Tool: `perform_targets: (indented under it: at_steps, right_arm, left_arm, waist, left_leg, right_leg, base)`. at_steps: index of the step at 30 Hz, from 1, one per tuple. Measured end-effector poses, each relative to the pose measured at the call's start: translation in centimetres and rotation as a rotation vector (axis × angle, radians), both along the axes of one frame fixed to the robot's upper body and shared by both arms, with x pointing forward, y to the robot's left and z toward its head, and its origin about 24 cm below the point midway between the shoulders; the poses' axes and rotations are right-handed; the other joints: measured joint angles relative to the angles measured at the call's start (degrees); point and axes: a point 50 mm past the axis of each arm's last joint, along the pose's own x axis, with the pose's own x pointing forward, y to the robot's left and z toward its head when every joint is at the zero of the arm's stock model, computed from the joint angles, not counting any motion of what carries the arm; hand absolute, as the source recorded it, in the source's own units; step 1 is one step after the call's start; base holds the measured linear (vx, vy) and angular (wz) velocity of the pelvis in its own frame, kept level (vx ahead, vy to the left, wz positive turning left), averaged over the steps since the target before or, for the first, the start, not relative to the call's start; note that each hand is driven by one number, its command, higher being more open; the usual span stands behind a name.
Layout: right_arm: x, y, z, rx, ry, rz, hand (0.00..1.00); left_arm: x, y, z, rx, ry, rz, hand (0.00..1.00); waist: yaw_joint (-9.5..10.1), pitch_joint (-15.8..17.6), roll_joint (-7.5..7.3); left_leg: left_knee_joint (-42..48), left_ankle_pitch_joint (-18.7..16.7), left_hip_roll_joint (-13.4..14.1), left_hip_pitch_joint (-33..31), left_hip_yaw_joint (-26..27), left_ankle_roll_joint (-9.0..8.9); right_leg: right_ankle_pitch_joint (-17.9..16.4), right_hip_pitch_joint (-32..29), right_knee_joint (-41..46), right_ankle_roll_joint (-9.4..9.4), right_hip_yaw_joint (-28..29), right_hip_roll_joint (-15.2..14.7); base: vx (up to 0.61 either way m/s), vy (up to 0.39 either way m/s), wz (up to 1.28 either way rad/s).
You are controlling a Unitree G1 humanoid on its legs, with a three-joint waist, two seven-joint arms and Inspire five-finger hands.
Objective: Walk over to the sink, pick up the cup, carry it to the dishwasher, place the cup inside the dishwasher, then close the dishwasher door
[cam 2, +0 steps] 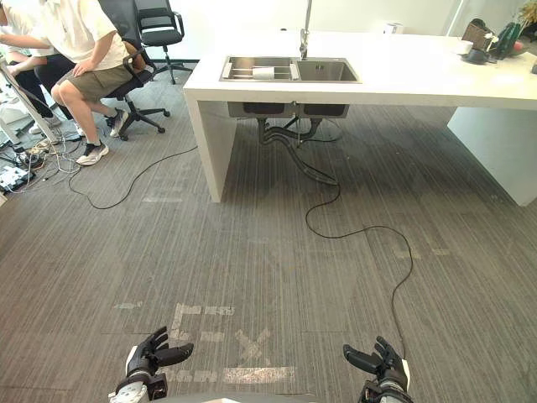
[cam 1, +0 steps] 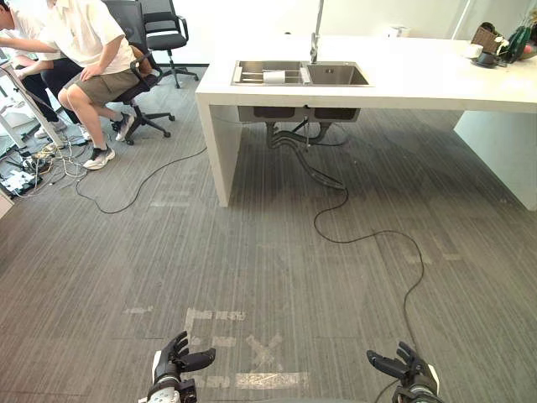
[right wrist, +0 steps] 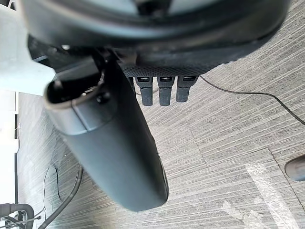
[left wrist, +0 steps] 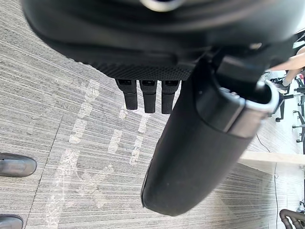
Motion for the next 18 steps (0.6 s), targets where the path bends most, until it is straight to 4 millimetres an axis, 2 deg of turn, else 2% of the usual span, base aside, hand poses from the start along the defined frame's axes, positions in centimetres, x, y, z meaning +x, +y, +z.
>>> perform_targets:
  at_steps: [18]
  right_arm:
    - [-0.19,-0.76,0.15,-0.016,0.004,-0.014,0.9]
  left_arm:
    - [-0.1,-0.03,-0.07,-0.005,0.004,0.0,0.9]
  waist:
    - [-0.12,0.0,0.05]
  left_leg:
    - [-0.5,0.0,0.0,0.2,0.3,0.03]
  right_leg:
    - [0.0,-0.1,-0.2,-0.05,0.5,0.1]
  base:
    - [0.0,0.0,0.0]
